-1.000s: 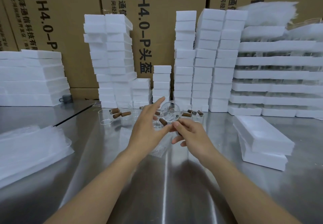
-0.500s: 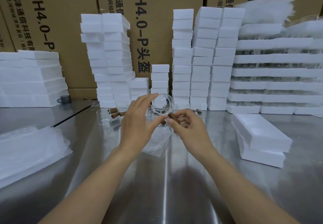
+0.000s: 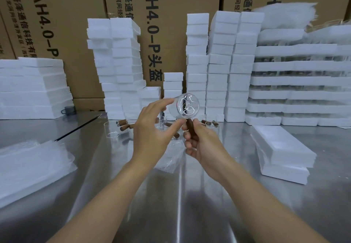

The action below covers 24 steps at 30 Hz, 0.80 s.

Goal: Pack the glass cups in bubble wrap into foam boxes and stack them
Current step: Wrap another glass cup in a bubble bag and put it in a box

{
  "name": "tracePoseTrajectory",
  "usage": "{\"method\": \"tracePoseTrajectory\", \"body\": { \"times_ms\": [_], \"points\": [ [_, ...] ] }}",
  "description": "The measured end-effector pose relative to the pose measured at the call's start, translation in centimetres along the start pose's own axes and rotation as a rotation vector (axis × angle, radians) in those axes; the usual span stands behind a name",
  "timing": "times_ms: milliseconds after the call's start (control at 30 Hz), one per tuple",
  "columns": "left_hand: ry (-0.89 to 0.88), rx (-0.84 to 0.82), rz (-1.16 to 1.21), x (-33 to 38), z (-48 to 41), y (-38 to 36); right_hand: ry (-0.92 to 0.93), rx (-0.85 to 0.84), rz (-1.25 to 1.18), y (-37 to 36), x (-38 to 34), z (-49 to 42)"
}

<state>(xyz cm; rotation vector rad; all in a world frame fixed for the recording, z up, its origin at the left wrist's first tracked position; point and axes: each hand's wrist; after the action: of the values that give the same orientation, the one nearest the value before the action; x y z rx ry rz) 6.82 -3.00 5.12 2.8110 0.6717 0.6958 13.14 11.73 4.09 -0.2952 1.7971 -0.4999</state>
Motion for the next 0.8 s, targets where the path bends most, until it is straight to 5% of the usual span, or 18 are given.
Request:
{"method": "tracePoseTrajectory", "body": {
  "times_ms": [667,800],
  "points": [
    [0.036,-0.040,-0.008,-0.40,0.13,0.00,0.050,0.055,0.028,0.53,0.03,-0.35],
    [0.052,-0.082,0.027,-0.30,0.18,0.08,0.199,0.100,0.213,0.66,-0.69,-0.20]
  ]
}}
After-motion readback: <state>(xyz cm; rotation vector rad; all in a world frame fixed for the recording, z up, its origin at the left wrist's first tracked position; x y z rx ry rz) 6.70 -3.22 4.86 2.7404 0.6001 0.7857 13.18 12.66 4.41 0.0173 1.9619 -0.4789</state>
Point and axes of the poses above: each hand's wrist, its own z-axis away from the middle knuckle, its own y-axis out of the back of the hand, x = y × z, and after that the axes turned 13 degrees about -z, right-handed
